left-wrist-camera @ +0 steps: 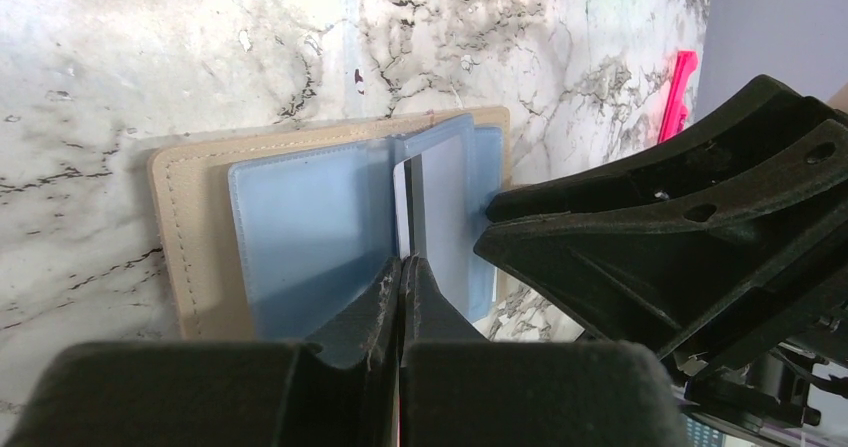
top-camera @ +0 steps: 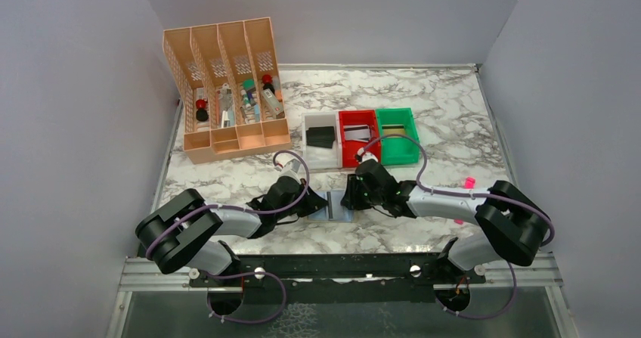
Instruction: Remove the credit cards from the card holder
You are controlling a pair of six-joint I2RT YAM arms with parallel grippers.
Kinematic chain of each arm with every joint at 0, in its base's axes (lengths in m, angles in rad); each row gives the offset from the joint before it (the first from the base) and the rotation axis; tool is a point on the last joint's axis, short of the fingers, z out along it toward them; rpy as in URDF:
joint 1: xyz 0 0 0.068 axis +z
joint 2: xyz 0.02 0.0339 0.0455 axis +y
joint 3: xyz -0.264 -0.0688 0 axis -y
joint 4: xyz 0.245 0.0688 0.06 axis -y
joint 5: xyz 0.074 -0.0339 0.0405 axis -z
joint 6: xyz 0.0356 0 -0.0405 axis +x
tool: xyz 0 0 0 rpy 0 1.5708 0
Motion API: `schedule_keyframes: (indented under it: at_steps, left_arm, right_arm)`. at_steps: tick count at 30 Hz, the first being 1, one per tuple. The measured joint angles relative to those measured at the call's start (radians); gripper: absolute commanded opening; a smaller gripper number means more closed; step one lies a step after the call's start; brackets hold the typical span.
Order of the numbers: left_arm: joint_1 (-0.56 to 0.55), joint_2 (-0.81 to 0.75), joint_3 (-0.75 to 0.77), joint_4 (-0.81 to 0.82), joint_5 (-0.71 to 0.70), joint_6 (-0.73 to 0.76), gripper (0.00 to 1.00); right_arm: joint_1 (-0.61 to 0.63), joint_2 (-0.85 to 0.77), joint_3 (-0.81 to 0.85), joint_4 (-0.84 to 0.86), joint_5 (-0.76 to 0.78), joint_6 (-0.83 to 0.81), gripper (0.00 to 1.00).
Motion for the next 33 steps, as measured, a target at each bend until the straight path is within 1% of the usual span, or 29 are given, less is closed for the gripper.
schedule_keyframes:
  at_steps: [5,8,15,18,21,33]
  left_arm:
    - [0.000,0.000,0.000,0.000,0.000,0.003,0.00]
    - [0.000,0.002,0.000,0.000,0.000,0.004,0.00]
    - [0.000,0.009,0.002,0.000,0.001,0.005,0.00]
    - [0.000,0.009,0.002,0.000,0.001,0.005,0.00]
    - [0.001,0.009,0.002,0.000,0.002,0.010,0.00]
    - [0.028,-0.021,0.002,-0.023,0.016,0.035,0.00]
  right_arm:
    - [0.000,-0.037,0.008,-0.076,0.000,-0.041,0.35]
    - [0.000,-0.043,0.029,-0.109,-0.025,-0.069,0.35]
    - [0.000,-0.037,0.051,-0.089,-0.136,-0.091,0.34]
    - [0.000,0.006,0.060,-0.079,-0.159,-0.095,0.33]
    - [-0.001,0.058,0.076,-0.076,-0.154,-0.091,0.33]
    - [0.002,0.056,0.072,-0.074,-0.108,-0.056,0.33]
